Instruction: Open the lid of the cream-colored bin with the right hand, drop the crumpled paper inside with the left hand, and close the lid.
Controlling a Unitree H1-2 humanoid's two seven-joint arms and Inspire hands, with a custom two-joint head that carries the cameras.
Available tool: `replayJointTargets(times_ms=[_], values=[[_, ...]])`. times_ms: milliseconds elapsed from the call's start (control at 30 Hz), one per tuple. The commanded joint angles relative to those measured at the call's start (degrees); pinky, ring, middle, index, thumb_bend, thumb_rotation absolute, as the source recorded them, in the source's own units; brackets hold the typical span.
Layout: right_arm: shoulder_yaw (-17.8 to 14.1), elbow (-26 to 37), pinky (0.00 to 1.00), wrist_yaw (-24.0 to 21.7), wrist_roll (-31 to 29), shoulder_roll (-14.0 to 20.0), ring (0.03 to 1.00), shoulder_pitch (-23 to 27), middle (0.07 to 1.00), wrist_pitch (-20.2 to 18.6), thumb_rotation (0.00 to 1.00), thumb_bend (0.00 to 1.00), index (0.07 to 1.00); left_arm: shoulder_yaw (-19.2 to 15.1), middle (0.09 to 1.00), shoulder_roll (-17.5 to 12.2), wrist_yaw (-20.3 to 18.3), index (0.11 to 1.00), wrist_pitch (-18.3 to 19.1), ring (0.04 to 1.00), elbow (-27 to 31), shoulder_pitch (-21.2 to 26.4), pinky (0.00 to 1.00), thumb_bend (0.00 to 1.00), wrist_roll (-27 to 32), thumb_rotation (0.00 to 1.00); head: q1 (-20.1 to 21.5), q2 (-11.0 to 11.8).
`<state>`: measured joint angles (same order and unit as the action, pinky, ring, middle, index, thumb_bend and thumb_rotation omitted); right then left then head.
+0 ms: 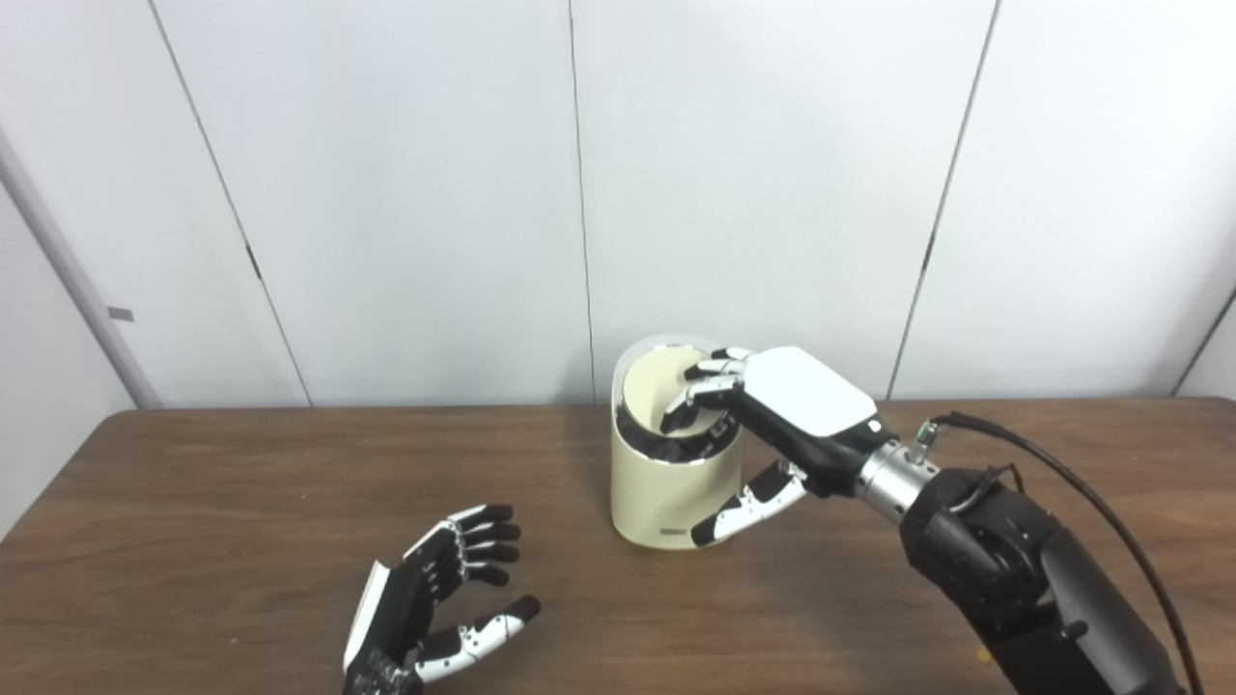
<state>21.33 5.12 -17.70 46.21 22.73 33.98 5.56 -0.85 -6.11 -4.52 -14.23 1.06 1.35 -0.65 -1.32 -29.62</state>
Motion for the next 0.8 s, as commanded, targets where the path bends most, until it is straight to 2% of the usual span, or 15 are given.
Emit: replayJointTargets(times_ms=[0, 167, 333, 633, 700, 767], values=[[1.6, 0.3, 0.91, -0.9, 4.2, 1.6, 0.860, 1.2, 0.662, 1.8, 0.41, 0.77, 0.670, 0.2, 0.715, 0.4, 0.3, 0.751, -0.2, 0.668, 1.2, -0.2, 0.59, 0.65, 0.0, 0.00, 0.0, 0.0], [3.6, 0.7, 0.99, -1.7, 10.9, 2.3, 0.889, 1.2, 0.680, 1.8, 0.46, 0.78, 0.684, 0.3, 0.714, 0.5, 0.4, 0.749, -0.1, 0.665, 1.3, -0.3, 0.58, 0.66, -0.2, 0.00, -0.3, -0.3], [3.7, 1.0, 1.00, -2.6, 12.7, 2.3, 0.903, 0.6, 0.684, 1.5, 0.46, 0.80, 0.688, 0.3, 0.716, 0.4, 0.4, 0.749, -0.1, 0.663, 1.5, -0.5, 0.58, 0.66, -0.2, 0.00, -0.3, -0.5], [2.8, 1.1, 1.00, -2.7, 11.2, 2.0, 0.897, 0.3, 0.683, 1.5, 0.50, 0.77, 0.685, 0.3, 0.717, 0.3, 0.3, 0.751, 0.2, 0.664, 1.7, -0.5, 0.58, 0.66, -0.1, 0.00, -0.3, -0.5], [1.4, 1.6, 1.00, -2.6, 8.8, 1.4, 0.894, 0.2, 0.683, 0.7, 0.50, 0.76, 0.685, 0.3, 0.717, 0.2, 0.2, 0.751, 0.3, 0.664, 1.7, -0.4, 0.58, 0.66, -0.1, 0.00, -0.3, -0.5], [-0.2, 2.2, 0.98, -2.8, 5.8, 0.5, 0.880, -0.1, 0.675, -0.5, 0.46, 0.76, 0.679, 0.4, 0.718, 0.1, 0.2, 0.751, 0.3, 0.665, 1.8, -0.4, 0.58, 0.65, -0.1, 0.00, -0.2, -0.6]])
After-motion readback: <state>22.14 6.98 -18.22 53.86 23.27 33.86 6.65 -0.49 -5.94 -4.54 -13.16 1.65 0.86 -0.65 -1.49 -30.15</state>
